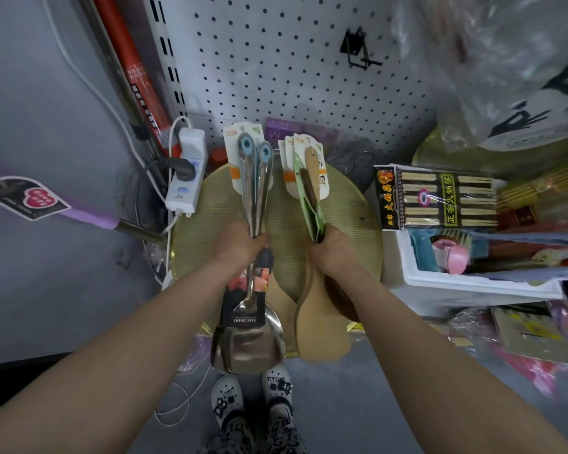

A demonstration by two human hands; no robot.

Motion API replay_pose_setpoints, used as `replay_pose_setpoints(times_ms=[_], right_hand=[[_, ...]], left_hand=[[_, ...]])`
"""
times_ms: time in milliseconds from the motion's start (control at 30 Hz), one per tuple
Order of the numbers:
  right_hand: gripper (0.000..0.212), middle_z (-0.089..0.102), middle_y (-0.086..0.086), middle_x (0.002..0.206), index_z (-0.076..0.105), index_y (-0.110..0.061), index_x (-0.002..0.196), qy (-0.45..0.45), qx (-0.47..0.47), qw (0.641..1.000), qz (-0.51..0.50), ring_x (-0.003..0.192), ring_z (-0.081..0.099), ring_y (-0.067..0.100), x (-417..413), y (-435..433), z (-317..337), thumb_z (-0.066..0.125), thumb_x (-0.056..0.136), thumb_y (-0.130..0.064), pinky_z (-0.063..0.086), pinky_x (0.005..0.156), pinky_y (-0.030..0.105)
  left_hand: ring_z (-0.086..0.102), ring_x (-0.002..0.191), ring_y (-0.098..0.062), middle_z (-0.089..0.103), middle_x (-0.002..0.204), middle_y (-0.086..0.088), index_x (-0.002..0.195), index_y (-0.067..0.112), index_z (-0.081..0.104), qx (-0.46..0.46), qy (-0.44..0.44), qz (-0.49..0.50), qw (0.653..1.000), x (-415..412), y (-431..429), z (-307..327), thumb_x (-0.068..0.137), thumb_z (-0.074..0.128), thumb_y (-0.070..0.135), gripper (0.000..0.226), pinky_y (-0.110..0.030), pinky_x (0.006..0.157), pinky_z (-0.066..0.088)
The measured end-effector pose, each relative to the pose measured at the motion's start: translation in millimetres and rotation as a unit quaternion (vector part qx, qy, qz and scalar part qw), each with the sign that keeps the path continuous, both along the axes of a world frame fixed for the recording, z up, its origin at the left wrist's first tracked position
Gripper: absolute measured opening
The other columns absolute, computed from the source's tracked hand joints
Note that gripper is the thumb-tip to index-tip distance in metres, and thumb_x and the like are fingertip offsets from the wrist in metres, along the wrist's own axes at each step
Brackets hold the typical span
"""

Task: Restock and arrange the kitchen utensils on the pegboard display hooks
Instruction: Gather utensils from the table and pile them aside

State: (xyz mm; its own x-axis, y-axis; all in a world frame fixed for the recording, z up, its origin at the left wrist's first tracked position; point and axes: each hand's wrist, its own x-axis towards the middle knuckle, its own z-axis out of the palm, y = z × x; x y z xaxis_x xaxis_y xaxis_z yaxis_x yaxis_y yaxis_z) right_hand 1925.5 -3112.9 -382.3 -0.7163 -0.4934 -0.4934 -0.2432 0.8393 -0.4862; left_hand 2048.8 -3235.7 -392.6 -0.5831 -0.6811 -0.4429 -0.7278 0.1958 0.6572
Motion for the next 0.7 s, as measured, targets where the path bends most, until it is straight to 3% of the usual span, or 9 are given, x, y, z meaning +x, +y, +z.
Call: replay_pose_setpoints(times_ms=[100, 233, 367, 433, 500, 567, 700], right_hand=[[0.043, 0.062, 0.015, 0.121, 0.055, -0.008, 0.127, -0.004, -0.022, 1.000, 0.001, 0.114, 0.058, 0.033, 8.2, 6.6, 15.7, 0.057, 0.095, -0.036, 0.049, 0.094, 0.041], [0.041, 0.067, 0.013, 0.112, 0.057, -0.013, 0.121, 0.005, -0.029, 1.000, 0.004, 0.105, 0.063, 0.033, 21.7, 19.3, 36.8, 0.056, 0.092, -0.043, 0.051, 0.092, 0.048], [0.040, 0.070, 0.012, 0.107, 0.056, -0.012, 0.118, 0.006, -0.038, 0.999, -0.006, 0.100, 0.066, 0.032, 30.5, 38.7, 60.2, 0.058, 0.092, -0.041, 0.053, 0.089, 0.045], [0.039, 0.069, 0.015, 0.109, 0.056, -0.009, 0.120, -0.004, -0.055, 0.998, -0.025, 0.101, 0.066, 0.033, 33.3, 49.9, 73.5, 0.060, 0.092, -0.036, 0.053, 0.090, 0.047], [0.042, 0.068, 0.016, 0.113, 0.056, -0.009, 0.123, -0.002, -0.058, 0.998, -0.037, 0.104, 0.065, 0.034, 33.7, 63.4, 85.5, 0.060, 0.092, -0.036, 0.052, 0.093, 0.048], [0.044, 0.066, 0.015, 0.119, 0.055, -0.009, 0.127, 0.008, -0.056, 0.997, -0.043, 0.107, 0.063, 0.034, 32.1, 79.9, 97.4, 0.060, 0.092, -0.036, 0.051, 0.094, 0.046], [0.040, 0.069, 0.014, 0.113, 0.058, -0.012, 0.122, 0.010, -0.071, 0.995, -0.063, 0.105, 0.065, 0.034, 26.8, 125.1, 118.2, 0.062, 0.089, -0.034, 0.052, 0.094, 0.046]], left_hand=[[0.054, 0.071, -0.015, 0.059, 0.084, -0.002, 0.088, 0.015, 0.061, 0.030, 0.023, 0.007, 0.999, 6.1, 8.9, 13.6, 0.094, 0.059, 0.030, 0.016, -0.026, 0.066, 0.039], [0.055, 0.081, -0.018, 0.059, 0.095, -0.004, 0.111, 0.009, 0.064, 0.058, 0.054, 0.017, 0.997, 14.4, 23.1, 34.2, 0.097, 0.054, 0.029, 0.026, -0.027, 0.074, 0.040], [0.056, 0.083, -0.020, 0.062, 0.100, -0.008, 0.112, 0.009, 0.063, 0.078, 0.074, 0.024, 0.994, 17.6, 38.5, 57.2, 0.096, 0.055, 0.027, 0.025, -0.030, 0.076, 0.043], [0.058, 0.083, -0.021, 0.064, 0.096, -0.008, 0.105, 0.011, 0.063, 0.085, 0.077, 0.017, 0.993, 18.3, 47.1, 70.5, 0.096, 0.055, 0.028, 0.021, -0.029, 0.074, 0.043], [0.057, 0.076, -0.019, 0.060, 0.081, -0.002, 0.087, 0.017, 0.059, 0.071, 0.073, -0.002, 0.995, 18.0, 57.3, 84.6, 0.096, 0.055, 0.028, 0.015, -0.029, 0.066, 0.041], [0.056, 0.072, -0.020, 0.056, 0.071, 0.001, 0.074, 0.019, 0.054, 0.047, 0.073, -0.021, 0.996, 15.8, 70.1, 98.6, 0.095, 0.056, 0.028, 0.023, -0.029, 0.059, 0.039], [0.062, 0.076, -0.026, 0.064, 0.079, -0.007, 0.073, 0.020, 0.057, 0.052, 0.085, -0.043, 0.994, 4.5, 106.6, 123.8, 0.093, 0.059, 0.031, 0.024, -0.035, 0.072, 0.050]])
